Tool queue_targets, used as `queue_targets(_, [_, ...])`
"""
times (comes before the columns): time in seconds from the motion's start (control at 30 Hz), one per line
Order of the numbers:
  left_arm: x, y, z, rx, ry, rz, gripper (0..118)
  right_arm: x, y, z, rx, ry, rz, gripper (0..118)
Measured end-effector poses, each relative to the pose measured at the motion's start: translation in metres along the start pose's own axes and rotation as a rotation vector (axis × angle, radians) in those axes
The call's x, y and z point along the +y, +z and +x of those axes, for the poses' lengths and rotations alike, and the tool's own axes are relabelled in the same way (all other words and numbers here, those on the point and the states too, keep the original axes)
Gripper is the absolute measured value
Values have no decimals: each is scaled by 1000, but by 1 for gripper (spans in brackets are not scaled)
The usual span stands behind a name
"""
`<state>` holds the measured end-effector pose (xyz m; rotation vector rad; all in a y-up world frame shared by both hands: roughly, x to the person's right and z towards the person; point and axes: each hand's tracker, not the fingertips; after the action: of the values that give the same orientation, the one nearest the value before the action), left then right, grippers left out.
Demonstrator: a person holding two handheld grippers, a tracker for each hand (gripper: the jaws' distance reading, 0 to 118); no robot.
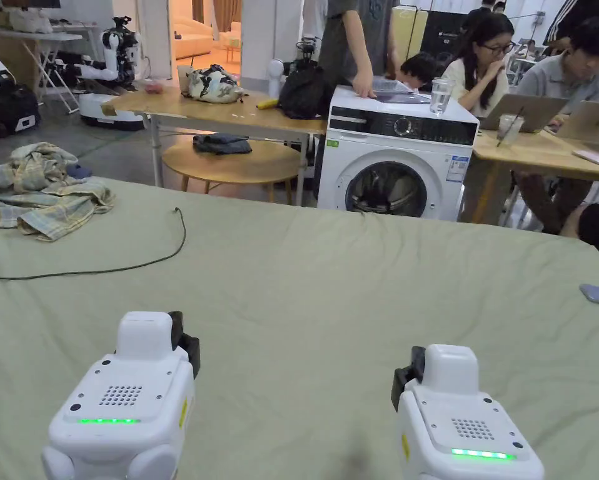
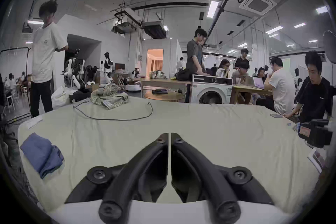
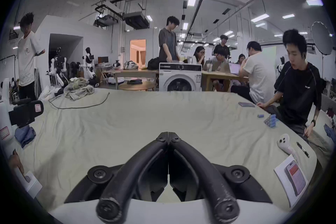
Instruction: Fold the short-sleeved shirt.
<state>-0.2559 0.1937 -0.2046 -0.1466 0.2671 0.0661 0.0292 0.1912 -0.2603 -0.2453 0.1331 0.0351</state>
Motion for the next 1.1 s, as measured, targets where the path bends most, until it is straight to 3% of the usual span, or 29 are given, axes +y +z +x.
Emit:
queue_targets(0.37, [4, 9, 13, -13, -73, 32, 0, 0, 6, 3, -26, 4, 69, 0])
queue_targets(0.83, [7, 11, 14, -21, -55, 36, 0, -3, 9, 8, -41, -23, 72, 0])
queue_targets(0.9, [9, 12, 14, -17, -55, 34, 33, 1, 9, 6, -61, -18, 82, 2])
queue_targets(0.93, [9, 12, 13, -20, -51, 32, 50, 3, 9, 6, -63, -22, 83, 19])
queue_targets(1.03, [9, 12, 9, -29, -33, 37, 56, 6, 9, 7, -57, -37, 87, 71])
queue_targets(1.1, [10, 13, 9, -31, -20, 41, 63, 5, 9, 8, -58, -36, 91, 77])
